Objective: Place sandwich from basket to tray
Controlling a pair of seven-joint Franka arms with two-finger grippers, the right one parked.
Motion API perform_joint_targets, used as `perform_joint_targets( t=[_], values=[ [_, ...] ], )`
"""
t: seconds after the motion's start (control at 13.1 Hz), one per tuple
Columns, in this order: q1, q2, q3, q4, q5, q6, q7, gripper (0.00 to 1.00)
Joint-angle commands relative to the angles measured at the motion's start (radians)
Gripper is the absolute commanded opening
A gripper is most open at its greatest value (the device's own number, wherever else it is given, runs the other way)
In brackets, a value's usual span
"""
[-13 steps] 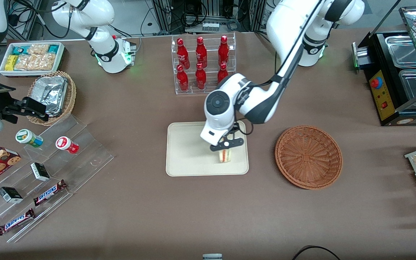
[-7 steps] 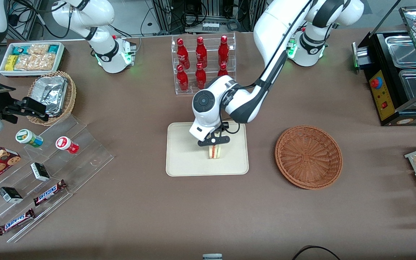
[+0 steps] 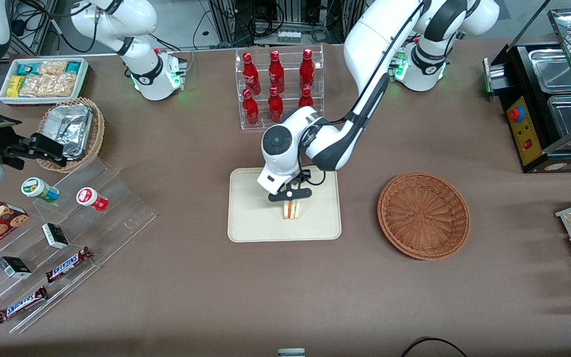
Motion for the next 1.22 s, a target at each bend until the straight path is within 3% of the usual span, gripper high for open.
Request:
perform_joint_targets(
  t=[0.0,0.08,0.15,0.23,0.61,1.14],
  values=[
    [-0.005,0.019,0.011,0.034,0.011,-0.005,-0.035,0.05],
    [-0.005,0.021,0.011,0.034,0.011,-0.005,-0.037,0.08],
    [-0.005,0.022,0.011,0.034,0.011,-0.005,-0.035,0.36],
    [-0.005,0.022,0.011,0.034,0.013,-0.005,-0.034,0.98],
    [0.016,-0.051,0.023,0.058,0.0,-0.069,-0.035,1.0],
    [0.188,-0.427,0.023,0.021,-0.05,-0.474,-0.062,1.0]
  ],
)
